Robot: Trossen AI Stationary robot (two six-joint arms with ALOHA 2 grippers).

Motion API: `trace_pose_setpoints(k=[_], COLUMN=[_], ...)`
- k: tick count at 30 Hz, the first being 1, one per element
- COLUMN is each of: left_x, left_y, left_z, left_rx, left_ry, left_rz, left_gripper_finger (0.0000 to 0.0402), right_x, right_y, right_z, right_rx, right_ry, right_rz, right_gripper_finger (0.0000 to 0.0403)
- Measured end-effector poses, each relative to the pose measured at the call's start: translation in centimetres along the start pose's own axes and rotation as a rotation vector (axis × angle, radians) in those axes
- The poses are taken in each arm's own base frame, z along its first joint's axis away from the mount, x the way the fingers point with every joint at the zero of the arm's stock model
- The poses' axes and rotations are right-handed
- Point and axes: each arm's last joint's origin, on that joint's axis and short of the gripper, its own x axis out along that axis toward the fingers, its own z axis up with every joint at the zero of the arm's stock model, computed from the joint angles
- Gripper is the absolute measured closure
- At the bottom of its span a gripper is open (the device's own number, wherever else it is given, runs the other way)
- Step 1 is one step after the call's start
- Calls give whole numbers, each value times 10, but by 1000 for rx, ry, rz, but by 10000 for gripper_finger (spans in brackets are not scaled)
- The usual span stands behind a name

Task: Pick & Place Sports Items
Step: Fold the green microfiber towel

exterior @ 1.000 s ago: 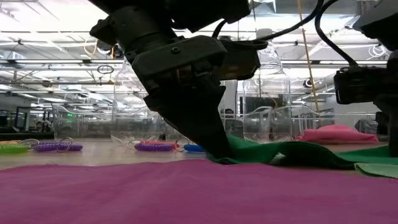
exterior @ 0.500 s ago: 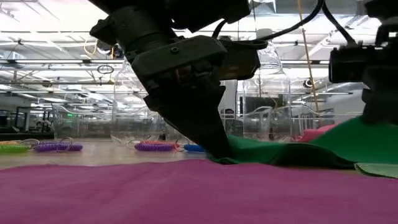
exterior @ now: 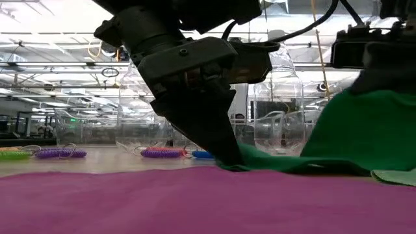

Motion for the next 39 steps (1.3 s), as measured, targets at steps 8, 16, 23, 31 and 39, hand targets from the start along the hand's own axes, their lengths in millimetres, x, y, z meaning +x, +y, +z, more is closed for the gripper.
trace_pose_setpoints(k=[8,16,23,31,39], left_x=[0,0,0,0,0], left_y=[0,0,0,0,0], left_z=[0,0,0,0,0], left_rx=[0,0,6,6,3], left_ry=[0,0,0,0,0], left_rz=[0,0,0,0,0], left_gripper_finger=[376,376,376,376,376], right_x=[7,26,38,37,36], right_y=[-10,-16,-19,-13,-15], right_z=[12,14,13,18,22], right_rx=[20,17,12,-23,-58], right_ry=[-50,-63,-95,-156,-202], right_rz=[-18,64,110,173,142], right_gripper_finger=[403,403,403,403,403])
